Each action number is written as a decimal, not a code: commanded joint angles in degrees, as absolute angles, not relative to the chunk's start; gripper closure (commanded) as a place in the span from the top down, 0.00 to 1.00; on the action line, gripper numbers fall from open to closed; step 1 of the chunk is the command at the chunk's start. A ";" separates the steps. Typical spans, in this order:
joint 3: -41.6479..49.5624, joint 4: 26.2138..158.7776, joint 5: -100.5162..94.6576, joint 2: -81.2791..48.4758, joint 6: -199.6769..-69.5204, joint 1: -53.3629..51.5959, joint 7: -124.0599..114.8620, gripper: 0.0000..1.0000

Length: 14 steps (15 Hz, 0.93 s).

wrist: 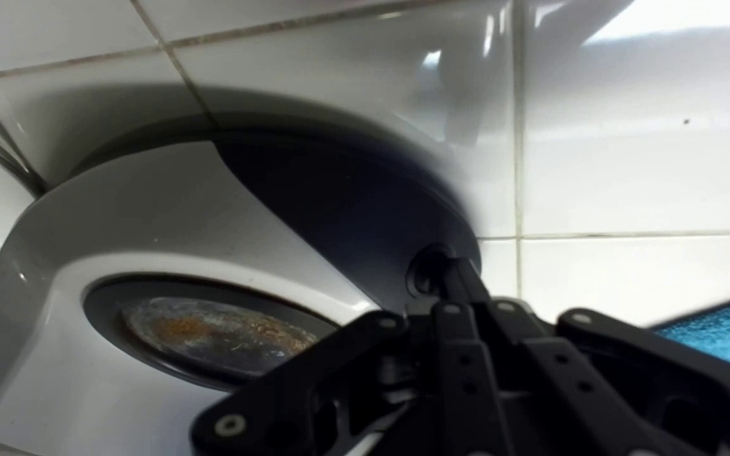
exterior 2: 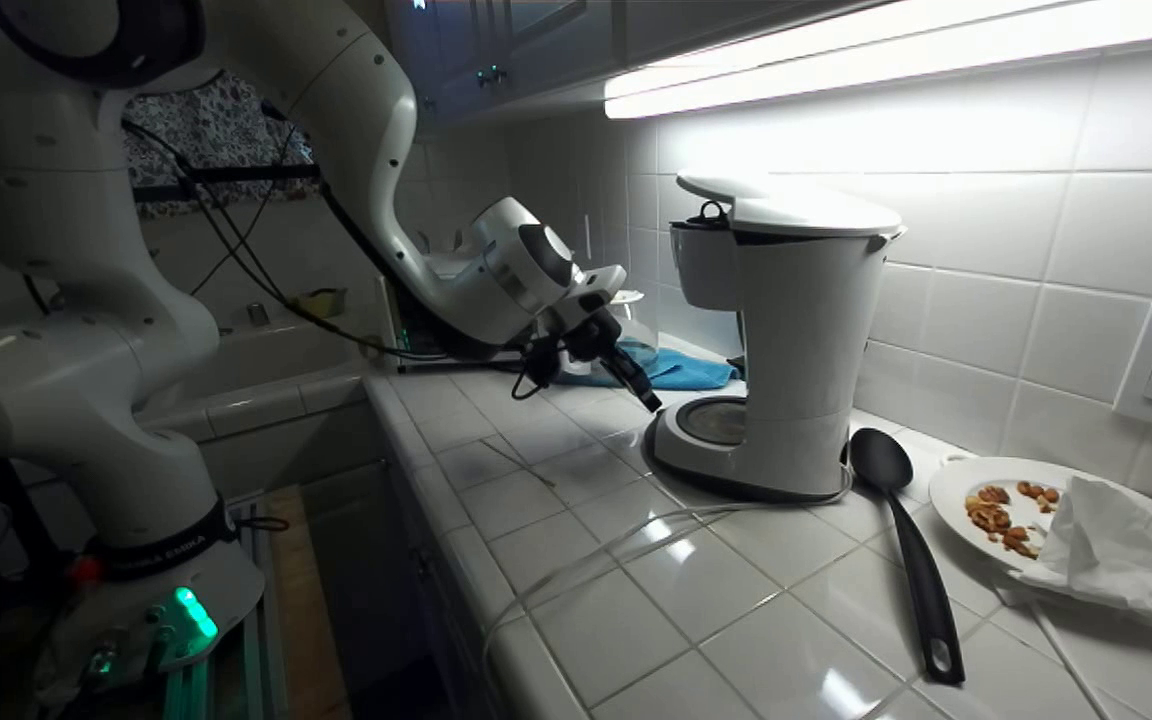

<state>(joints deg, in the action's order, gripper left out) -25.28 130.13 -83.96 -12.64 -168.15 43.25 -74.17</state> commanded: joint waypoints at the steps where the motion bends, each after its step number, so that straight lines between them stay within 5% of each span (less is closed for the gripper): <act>1: -25.27 131.60 -82.80 -10.23 -168.05 43.76 -73.94 0.02; 14: -25.42 130.63 -83.26 -11.79 -168.04 43.41 -74.06 0.02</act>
<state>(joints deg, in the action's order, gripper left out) -25.35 130.19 -83.98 -11.86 -168.17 43.36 -74.27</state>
